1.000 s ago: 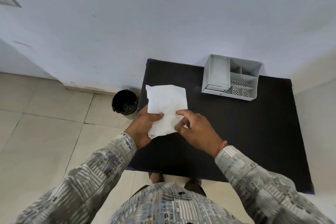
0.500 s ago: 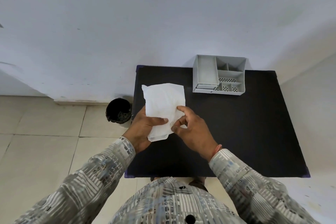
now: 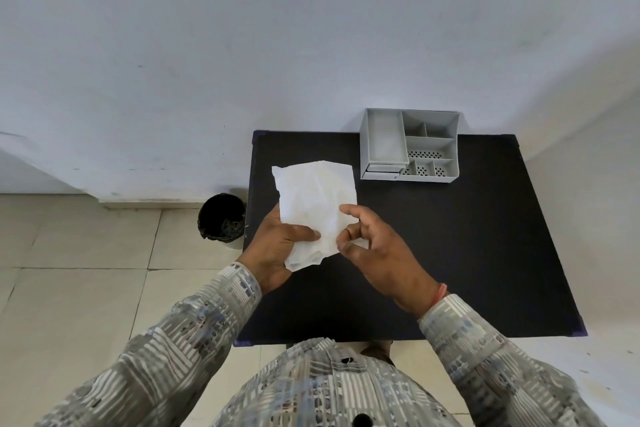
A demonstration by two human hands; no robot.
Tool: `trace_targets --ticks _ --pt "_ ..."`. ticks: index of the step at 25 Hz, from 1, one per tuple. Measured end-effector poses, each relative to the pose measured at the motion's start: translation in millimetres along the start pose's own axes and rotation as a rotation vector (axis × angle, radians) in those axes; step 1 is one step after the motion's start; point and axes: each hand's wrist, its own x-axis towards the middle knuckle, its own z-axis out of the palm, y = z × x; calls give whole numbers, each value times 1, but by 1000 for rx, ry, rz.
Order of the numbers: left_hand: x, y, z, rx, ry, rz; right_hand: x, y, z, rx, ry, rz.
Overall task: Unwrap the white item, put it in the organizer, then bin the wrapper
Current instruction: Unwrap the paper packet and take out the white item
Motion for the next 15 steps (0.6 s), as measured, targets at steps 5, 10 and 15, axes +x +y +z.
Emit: trace_targets --ticks 5,10,15 --pt "5 3 8 -40 63 -15 -3 -1 -7 -180 -13 -74" --pt "14 6 4 -59 196 -93 -26 -11 -24 -369 -85 -161" --pt "5 8 13 -17 126 -134 1 -12 -19 -633 193 -429"
